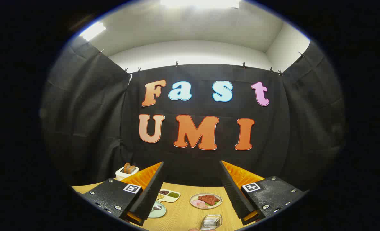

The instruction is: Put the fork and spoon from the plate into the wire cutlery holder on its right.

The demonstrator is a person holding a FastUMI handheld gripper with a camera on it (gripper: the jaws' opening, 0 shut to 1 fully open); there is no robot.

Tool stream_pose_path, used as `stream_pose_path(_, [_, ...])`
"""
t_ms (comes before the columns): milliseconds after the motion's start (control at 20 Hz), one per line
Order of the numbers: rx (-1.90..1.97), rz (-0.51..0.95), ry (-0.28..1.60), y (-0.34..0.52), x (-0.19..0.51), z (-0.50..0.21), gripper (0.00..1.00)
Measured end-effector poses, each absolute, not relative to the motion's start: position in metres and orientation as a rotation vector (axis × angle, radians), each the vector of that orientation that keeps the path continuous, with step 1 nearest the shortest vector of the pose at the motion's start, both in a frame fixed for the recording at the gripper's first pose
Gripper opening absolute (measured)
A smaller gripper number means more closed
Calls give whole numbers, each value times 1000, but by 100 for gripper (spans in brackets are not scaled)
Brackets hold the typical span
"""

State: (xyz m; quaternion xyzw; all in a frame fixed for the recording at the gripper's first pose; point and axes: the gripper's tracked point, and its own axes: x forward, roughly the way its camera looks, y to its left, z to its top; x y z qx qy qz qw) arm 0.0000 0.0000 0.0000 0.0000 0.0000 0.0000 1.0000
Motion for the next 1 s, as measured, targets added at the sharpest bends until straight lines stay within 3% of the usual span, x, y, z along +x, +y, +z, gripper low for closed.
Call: stream_pose_path(1000, [10, -166, 37, 36, 30, 29, 98])
